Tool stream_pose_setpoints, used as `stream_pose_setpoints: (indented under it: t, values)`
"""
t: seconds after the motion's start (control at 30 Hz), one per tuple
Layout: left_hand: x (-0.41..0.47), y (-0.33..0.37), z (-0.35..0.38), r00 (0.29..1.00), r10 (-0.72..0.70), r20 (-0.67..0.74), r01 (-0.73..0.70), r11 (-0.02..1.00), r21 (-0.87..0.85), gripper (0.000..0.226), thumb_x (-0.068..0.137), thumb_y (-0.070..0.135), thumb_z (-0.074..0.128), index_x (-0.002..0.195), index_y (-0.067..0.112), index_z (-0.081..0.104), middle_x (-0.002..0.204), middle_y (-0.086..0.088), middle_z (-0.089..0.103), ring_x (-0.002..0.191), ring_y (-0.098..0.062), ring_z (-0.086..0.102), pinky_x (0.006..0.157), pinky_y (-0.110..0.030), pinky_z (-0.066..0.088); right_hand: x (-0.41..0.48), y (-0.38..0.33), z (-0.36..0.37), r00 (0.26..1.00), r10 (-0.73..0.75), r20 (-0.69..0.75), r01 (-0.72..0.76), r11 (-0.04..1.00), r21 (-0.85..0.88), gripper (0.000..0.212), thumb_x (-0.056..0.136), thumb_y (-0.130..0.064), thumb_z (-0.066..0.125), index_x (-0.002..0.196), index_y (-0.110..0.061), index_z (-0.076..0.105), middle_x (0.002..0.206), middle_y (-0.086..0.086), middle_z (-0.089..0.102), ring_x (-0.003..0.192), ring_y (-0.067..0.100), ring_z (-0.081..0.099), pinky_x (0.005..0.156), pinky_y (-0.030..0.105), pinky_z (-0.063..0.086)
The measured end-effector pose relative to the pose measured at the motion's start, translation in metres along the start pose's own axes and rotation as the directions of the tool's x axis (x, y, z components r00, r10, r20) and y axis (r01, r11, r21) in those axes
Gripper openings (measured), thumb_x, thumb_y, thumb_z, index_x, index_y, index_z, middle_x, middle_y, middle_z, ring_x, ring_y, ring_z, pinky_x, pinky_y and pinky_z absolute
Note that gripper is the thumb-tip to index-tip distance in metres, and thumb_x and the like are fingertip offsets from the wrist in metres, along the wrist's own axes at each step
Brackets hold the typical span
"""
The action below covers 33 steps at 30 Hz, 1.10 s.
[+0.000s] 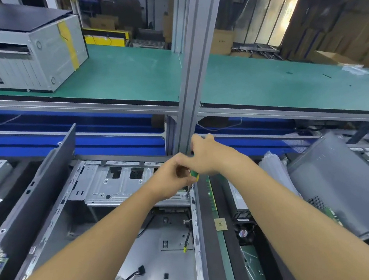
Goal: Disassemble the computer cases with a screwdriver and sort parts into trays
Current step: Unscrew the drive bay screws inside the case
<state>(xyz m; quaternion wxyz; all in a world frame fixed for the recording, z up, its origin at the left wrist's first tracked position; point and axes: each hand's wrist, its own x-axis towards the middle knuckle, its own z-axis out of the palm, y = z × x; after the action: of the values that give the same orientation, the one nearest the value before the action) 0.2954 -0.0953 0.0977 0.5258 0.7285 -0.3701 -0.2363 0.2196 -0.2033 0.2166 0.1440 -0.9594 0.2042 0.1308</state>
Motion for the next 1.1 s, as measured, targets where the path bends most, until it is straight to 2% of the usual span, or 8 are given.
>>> stream_pose_setpoints:
  t: [0.07,0.27,0.47,0.6,0.73,0.87,1.0,1.1]
  values:
    - [0.001,0.001,0.003,0.999,0.029,0.028,-0.03,0.998,0.05,0.02,0.088,0.016,0.074,0.098,0.027,0.059,0.085,0.002,0.059,0.07,0.0,0.051,0.071,-0.021,0.047,0.002,-0.003,0.002,0.996,0.081,-0.045,-0.08,0.996,0.034,0.066,0.1,-0.061,0.037,0.143,-0.012,0.031,0.147,0.022,0.034,0.084,0.036,0.058,0.064,0.037,0.042]
    - [-0.004,0.002,0.008,0.996,0.083,-0.013,-0.082,0.994,0.075,0.023,0.086,0.023,0.078,0.102,0.029,0.062,0.092,0.004,0.061,0.076,-0.004,0.052,0.08,-0.027,0.051,0.006,-0.007,0.007,0.991,-0.069,-0.112,0.069,0.998,-0.005,0.015,0.101,-0.019,0.05,0.112,-0.011,0.043,0.113,0.012,0.056,0.083,0.028,0.055,0.058,0.034,0.038]
    - [-0.016,-0.005,-0.005,0.996,-0.032,0.086,0.038,0.997,-0.063,0.024,0.093,0.007,0.066,0.098,0.032,0.067,0.086,0.022,0.073,0.081,0.009,0.066,0.067,-0.008,0.049,0.005,-0.011,0.004,0.993,-0.115,0.02,0.114,0.992,0.062,0.027,0.093,-0.015,0.062,0.108,-0.027,0.043,0.116,0.001,0.036,0.111,0.026,0.038,0.08,0.038,0.04]
    - [-0.01,-0.009,0.0,0.999,-0.039,0.002,0.039,0.998,0.047,0.017,0.091,0.021,0.072,0.105,0.03,0.068,0.099,0.011,0.075,0.096,-0.004,0.068,0.087,-0.026,0.055,0.005,-0.011,0.009,0.997,-0.031,-0.076,0.03,1.0,-0.005,0.056,0.097,-0.045,0.058,0.14,-0.014,0.037,0.142,0.015,0.036,0.122,0.038,0.046,0.078,0.041,0.041]
    - [-0.006,-0.007,0.009,0.997,-0.042,-0.071,0.046,0.997,0.064,0.027,0.083,0.024,0.08,0.105,0.019,0.064,0.093,0.0,0.071,0.089,-0.018,0.067,0.086,-0.04,0.056,0.005,-0.012,0.01,0.989,0.019,-0.146,-0.015,1.0,0.023,0.05,0.102,-0.045,0.048,0.137,-0.01,0.037,0.124,0.016,0.057,0.096,0.032,0.059,0.066,0.037,0.042]
    - [-0.008,-0.008,0.005,0.999,-0.011,0.034,0.012,0.999,-0.045,0.034,0.085,0.017,0.078,0.113,0.027,0.063,0.099,0.01,0.072,0.091,-0.007,0.067,0.08,-0.02,0.054,0.004,-0.009,0.009,0.993,-0.077,-0.088,0.08,0.996,0.03,0.043,0.096,-0.015,0.059,0.135,-0.009,0.04,0.098,0.006,0.054,0.073,0.017,0.051,0.054,0.03,0.039]
    - [-0.01,-0.009,0.001,0.999,-0.019,0.037,0.021,0.998,-0.055,0.016,0.088,0.016,0.076,0.098,0.028,0.071,0.092,0.003,0.075,0.079,-0.001,0.066,0.067,-0.011,0.047,0.002,-0.009,0.008,0.995,-0.089,-0.053,0.093,0.993,0.073,0.037,0.093,-0.017,0.065,0.125,-0.017,0.046,0.116,0.007,0.046,0.113,0.031,0.048,0.08,0.039,0.044]
    - [-0.007,-0.008,0.006,0.998,-0.021,-0.057,0.022,1.0,0.019,0.02,0.078,0.023,0.085,0.09,0.024,0.069,0.077,-0.002,0.068,0.067,-0.003,0.057,0.064,-0.019,0.045,0.002,-0.011,0.012,0.997,-0.021,-0.07,0.023,0.999,0.026,0.056,0.095,-0.039,0.063,0.138,-0.014,0.038,0.135,0.014,0.041,0.12,0.038,0.048,0.077,0.041,0.042]
